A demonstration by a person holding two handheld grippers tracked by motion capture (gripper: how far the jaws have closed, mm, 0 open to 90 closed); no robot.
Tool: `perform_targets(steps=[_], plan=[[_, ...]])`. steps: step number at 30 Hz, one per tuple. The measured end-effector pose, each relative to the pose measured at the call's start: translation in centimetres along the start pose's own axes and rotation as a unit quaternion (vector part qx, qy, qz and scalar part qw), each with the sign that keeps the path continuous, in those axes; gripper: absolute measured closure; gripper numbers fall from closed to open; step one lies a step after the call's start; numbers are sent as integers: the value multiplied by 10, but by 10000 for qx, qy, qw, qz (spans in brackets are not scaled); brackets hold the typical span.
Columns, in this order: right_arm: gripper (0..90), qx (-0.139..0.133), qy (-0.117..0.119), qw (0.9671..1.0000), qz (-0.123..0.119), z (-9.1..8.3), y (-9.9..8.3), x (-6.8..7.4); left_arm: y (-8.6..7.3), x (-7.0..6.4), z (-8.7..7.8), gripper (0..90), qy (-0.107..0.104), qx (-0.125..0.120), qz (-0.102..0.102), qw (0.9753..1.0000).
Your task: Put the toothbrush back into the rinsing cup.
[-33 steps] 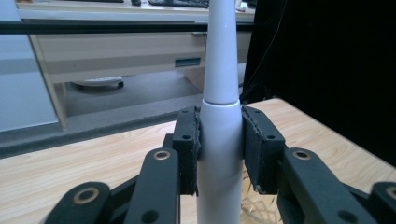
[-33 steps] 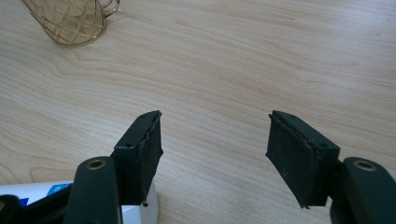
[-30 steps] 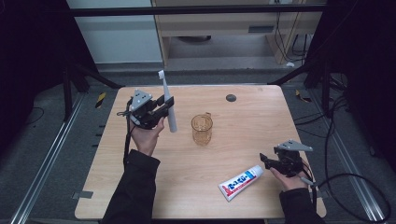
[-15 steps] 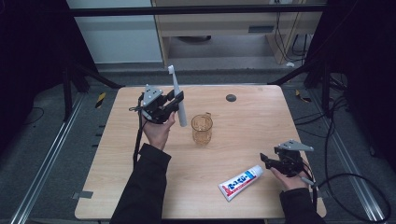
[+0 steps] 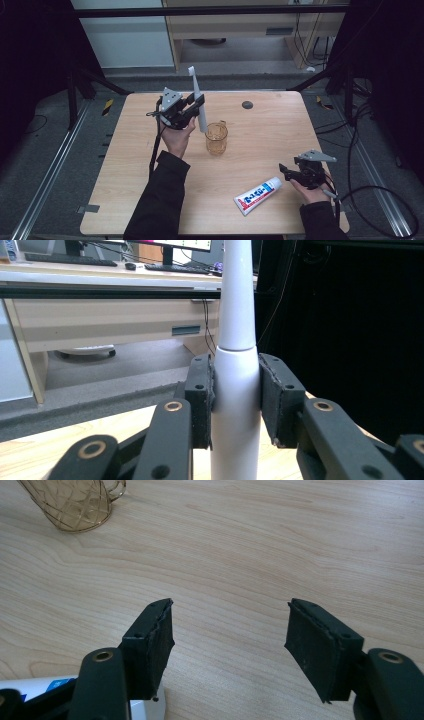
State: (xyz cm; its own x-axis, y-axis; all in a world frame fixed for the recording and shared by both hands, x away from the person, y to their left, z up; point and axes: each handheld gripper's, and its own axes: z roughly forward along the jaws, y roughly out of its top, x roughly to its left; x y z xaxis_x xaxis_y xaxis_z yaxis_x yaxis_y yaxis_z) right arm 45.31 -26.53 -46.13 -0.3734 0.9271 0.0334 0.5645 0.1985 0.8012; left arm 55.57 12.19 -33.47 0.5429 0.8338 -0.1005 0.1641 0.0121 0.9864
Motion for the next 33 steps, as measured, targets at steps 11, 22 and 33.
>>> perform_targets(steps=[11,22,33], plan=[[354,-12,10,10000,26,0,0,0,-3,-9,13,675,-86,6,55,9999],[357,-24,1,10000,5,0,-1,0,-12,-11,23,675,-139,109,140,9997],[360,-16,-36,10000,-44,1,-1,0,-22,-11,28,675,-159,239,196,9994]])
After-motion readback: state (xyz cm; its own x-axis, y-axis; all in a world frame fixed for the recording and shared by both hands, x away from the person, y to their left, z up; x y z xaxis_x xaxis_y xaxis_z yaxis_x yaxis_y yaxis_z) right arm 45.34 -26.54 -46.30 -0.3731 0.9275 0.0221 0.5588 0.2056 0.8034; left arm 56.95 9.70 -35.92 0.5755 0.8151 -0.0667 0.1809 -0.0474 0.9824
